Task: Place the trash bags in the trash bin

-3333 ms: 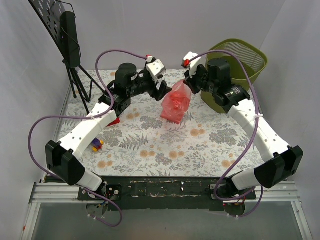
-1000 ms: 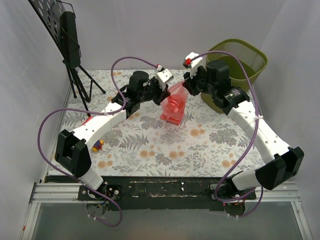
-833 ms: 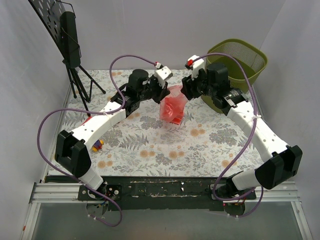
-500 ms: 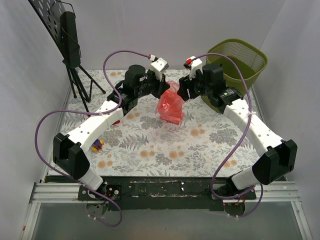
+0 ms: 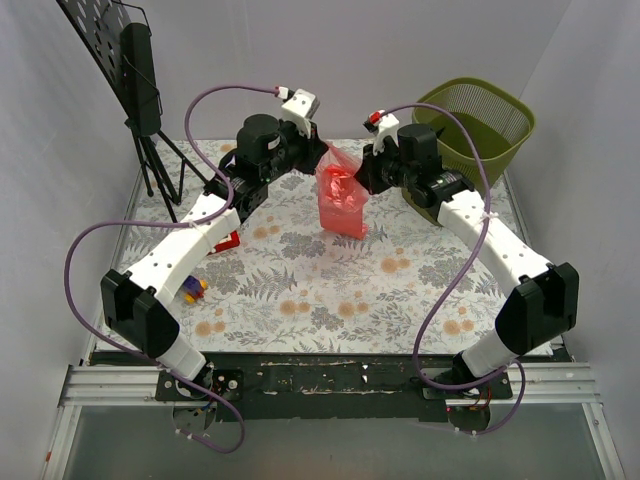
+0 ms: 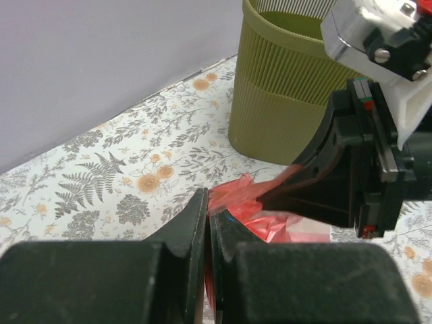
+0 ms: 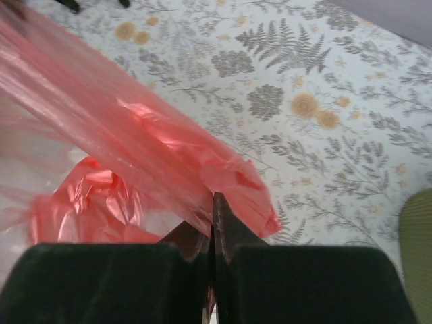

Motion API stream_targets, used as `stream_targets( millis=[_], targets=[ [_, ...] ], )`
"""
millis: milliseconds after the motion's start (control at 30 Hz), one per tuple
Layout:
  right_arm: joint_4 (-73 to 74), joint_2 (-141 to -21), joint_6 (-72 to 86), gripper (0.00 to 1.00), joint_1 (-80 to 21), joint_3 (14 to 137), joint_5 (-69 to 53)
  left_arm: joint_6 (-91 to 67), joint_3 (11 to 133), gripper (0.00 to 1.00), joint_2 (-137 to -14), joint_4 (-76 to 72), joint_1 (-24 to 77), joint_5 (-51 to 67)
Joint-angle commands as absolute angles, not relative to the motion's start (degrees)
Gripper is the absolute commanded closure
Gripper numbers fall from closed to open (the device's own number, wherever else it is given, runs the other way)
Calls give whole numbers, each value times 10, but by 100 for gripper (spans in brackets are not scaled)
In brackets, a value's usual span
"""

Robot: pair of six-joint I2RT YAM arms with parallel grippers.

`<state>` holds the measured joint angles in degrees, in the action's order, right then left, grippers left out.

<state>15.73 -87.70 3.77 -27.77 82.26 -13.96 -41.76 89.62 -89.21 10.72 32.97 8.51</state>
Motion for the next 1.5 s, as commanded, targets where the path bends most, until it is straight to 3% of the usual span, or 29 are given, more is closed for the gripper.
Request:
stream_targets(
  millis=[0, 267, 300, 333, 400, 533, 667, 933, 1167, 1333, 1467],
  targets=[
    [142, -879, -40, 99, -254, 838, -34, -352, 876, 100, -841, 98, 323, 61],
    [177, -867, -102, 99, -186, 883, -65, -184, 785, 100, -825, 70, 321, 19],
    [191, -867, -99, 99, -186, 891, -78, -188, 788, 88, -830, 69, 318, 22],
    [208, -866, -91, 99, -186, 897, -95, -195, 791, 67, -827, 67, 314, 39],
    [230, -863, -65, 99, -186, 904, -108, -204, 792, 38, -809, 62, 309, 108],
    [242, -865, -12, 99, -186, 905, -97, -192, 776, 23, -739, 65, 309, 238],
    [226, -863, 13, 99, -186, 905, -100, -77, 787, 24, -702, 196, 327, 385],
    [219, -864, 40, 99, -186, 913, -115, 29, 840, 31, -816, 222, 409, 404],
    [220, -870, 59, 99, -186, 924, -120, 117, 879, 44, -904, 239, 465, 339],
    [214, -864, 59, 99, -186, 918, -119, 159, 866, 48, -929, 229, 479, 244],
    [212, -856, 56, 99, -186, 901, -119, 165, 850, 65, -935, 195, 482, 202]
  ],
)
